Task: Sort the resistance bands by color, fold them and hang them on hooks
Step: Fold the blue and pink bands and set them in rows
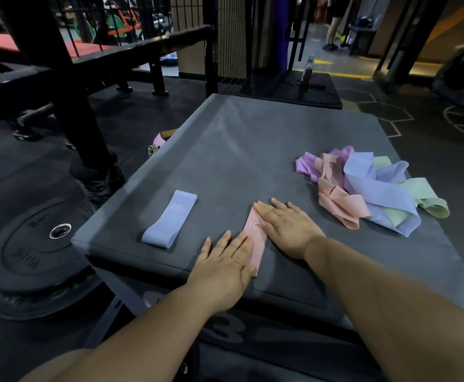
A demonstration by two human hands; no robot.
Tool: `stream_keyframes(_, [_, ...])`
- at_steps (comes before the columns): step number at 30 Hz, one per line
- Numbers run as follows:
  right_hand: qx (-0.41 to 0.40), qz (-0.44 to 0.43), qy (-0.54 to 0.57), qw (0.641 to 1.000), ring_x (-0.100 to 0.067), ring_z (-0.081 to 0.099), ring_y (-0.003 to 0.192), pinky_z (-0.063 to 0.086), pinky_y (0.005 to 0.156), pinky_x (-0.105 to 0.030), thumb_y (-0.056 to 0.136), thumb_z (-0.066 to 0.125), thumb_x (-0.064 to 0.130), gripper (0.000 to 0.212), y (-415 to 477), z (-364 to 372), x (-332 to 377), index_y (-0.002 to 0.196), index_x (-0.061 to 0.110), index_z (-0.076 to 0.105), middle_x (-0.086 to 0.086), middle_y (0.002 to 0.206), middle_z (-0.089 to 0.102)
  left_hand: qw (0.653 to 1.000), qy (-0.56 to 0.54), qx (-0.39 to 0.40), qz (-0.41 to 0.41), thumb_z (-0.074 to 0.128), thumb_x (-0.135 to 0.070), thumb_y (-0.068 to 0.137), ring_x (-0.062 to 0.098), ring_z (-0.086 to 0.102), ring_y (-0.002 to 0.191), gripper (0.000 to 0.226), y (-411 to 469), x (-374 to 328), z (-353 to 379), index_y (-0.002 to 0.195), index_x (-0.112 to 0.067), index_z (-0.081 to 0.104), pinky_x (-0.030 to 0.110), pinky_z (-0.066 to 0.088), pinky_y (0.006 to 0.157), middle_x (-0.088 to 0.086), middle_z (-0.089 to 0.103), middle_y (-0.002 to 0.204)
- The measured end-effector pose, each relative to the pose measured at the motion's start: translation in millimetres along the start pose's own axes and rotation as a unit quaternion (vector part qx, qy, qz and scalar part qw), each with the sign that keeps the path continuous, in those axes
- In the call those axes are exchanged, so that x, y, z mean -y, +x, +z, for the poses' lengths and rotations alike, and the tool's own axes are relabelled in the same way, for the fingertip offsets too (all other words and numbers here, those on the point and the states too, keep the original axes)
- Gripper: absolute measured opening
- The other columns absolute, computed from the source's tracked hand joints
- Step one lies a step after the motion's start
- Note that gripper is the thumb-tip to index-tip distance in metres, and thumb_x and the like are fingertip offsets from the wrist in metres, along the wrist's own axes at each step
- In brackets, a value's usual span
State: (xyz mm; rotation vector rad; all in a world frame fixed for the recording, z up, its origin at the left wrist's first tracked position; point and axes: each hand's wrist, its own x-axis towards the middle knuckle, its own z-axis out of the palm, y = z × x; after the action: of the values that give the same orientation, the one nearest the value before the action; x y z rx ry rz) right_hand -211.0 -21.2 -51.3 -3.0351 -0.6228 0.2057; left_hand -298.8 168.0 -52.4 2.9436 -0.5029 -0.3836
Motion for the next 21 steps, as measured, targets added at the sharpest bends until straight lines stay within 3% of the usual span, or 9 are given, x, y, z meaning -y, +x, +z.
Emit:
stream_keyframes(6, [-0.019,0.022,0.059,0.998,-0.007,0.001,0.150,-0.001,0.122,-0.028,0.106,0.017,0.042,0.054,-5.0,-3.1,1.0,0.156,0.029,0.005,0.011,0.164,0.001,1.000,-0.025,0.013,0.011,0.019,-0.047,0.104,0.010,-0.011,0.148,0.057,-0.7,2.9,-9.0,0.154,-0.035,-0.004,0.043,-0.006,0.120,-0.018,-0.011,0.161])
stream_keyframes(9, [-0.072,0.040,0.096,0.992,-0.010,0.008,0.150,0.002,0.121,-0.025,0.106,0.025,0.039,0.054,-14.5,-7.9,-2.1,0.156,0.023,0.012,0.007,0.164,0.009,0.998,-0.061,0.014,0.004,0.024,-0.049,0.102,0.009,-0.009,0.149,0.059,-1.6,1.7,-18.2,0.154,-0.035,0.001,0.041,-0.005,0.121,-0.019,-0.012,0.161])
stream_keyframes(12, [-0.187,0.083,0.047,0.978,-0.028,0.042,0.137,0.029,0.114,-0.040,0.100,0.041,0.030,0.048,-30.6,-13.0,-16.1,0.145,0.015,0.044,-0.005,0.148,0.047,0.996,-0.084,-0.002,0.003,0.027,-0.052,0.101,0.009,-0.014,0.148,0.061,-2.3,-1.1,-21.9,0.154,-0.035,0.003,0.041,-0.007,0.121,-0.019,-0.011,0.161])
stream_keyframes(13, [-0.229,0.103,0.031,0.967,-0.033,0.055,0.124,0.041,0.104,-0.045,0.095,0.043,0.028,0.045,-35.9,-14.2,-22.7,0.133,0.012,0.057,-0.009,0.133,0.060,0.996,-0.085,-0.011,0.006,0.027,-0.053,0.100,0.009,-0.016,0.147,0.061,-2.1,-3.7,-22.5,0.154,-0.035,0.005,0.041,-0.008,0.120,-0.020,-0.010,0.161])
stream_keyframes(15, [-0.270,0.155,0.012,0.950,-0.036,0.064,0.104,0.051,0.087,-0.046,0.086,0.041,0.029,0.043,-46.2,-18.2,-41.1,0.115,0.011,0.068,-0.011,0.115,0.068,0.996,-0.085,-0.023,0.017,0.026,-0.054,0.100,0.008,-0.017,0.147,0.060,-1.0,-11.9,-23.3,0.154,-0.035,0.008,0.041,-0.008,0.120,-0.020,-0.009,0.161])
stream_keyframes(16, [-0.266,0.186,0.008,0.946,-0.036,0.063,0.101,0.050,0.086,-0.044,0.086,0.041,0.027,0.042,-52.4,-22.2,-48.7,0.115,0.013,0.068,-0.009,0.114,0.067,0.996,-0.085,-0.025,0.022,0.026,-0.054,0.100,0.008,-0.017,0.147,0.059,0.5,-17.1,-23.8,0.154,-0.035,0.011,0.041,-0.007,0.121,-0.019,-0.008,0.161])
stream_keyframes(21, [-0.204,0.321,0.020,0.925,-0.027,0.039,0.128,0.029,0.102,-0.040,0.094,0.044,0.021,0.040,-67.9,-23.9,-82.6,0.134,0.024,0.048,-0.002,0.136,0.047,0.995,-0.081,-0.028,0.053,0.028,-0.056,0.099,0.008,-0.007,0.148,0.050,18.6,-43.2,-25.1,0.146,-0.039,0.031,0.042,0.005,0.120,-0.016,0.006,0.162])
